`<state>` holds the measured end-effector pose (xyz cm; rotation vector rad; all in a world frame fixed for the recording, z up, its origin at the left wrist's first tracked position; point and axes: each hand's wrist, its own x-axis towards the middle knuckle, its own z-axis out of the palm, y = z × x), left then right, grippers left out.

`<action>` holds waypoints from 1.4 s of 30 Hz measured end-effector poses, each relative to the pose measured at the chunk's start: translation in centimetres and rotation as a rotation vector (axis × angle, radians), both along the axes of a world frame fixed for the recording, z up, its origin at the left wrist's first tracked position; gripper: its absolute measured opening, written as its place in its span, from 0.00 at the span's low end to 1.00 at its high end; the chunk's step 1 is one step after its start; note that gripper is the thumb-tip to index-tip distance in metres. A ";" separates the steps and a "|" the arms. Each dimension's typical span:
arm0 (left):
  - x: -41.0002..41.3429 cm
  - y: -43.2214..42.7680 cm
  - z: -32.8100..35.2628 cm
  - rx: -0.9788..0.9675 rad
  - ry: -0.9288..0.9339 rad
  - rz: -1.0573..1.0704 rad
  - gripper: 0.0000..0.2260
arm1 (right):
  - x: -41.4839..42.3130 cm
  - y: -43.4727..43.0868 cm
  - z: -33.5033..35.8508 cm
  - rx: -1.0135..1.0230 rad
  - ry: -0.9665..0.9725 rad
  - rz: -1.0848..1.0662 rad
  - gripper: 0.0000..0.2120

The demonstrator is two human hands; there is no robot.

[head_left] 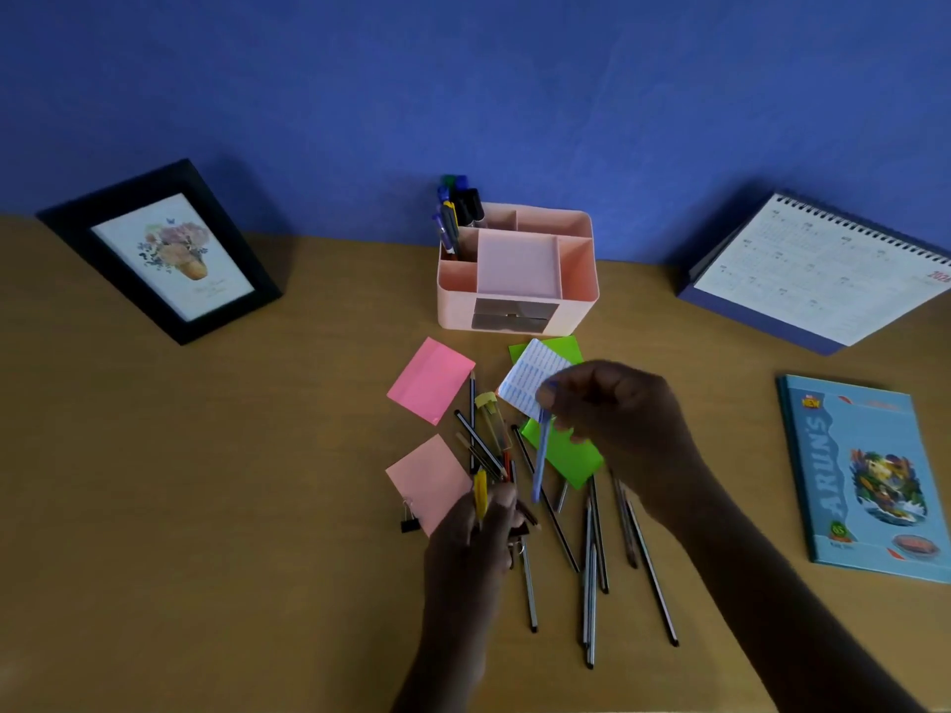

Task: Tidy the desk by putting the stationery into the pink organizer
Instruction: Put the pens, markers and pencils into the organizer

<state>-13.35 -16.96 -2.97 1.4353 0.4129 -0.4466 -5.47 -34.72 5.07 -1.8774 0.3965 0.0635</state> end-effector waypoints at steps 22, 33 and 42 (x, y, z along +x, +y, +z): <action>0.2 0.3 0.5 0.018 -0.018 0.120 0.12 | 24.2 3.4 -2.3 -0.666 -0.353 0.128 0.05; 0.9 0.3 1.3 -0.040 -0.011 0.128 0.12 | 23.3 3.3 -2.3 -0.675 -0.397 0.108 0.08; 5.9 -0.5 4.7 -0.045 -0.123 0.248 0.07 | 9.9 3.0 1.6 -0.235 -0.145 0.230 0.06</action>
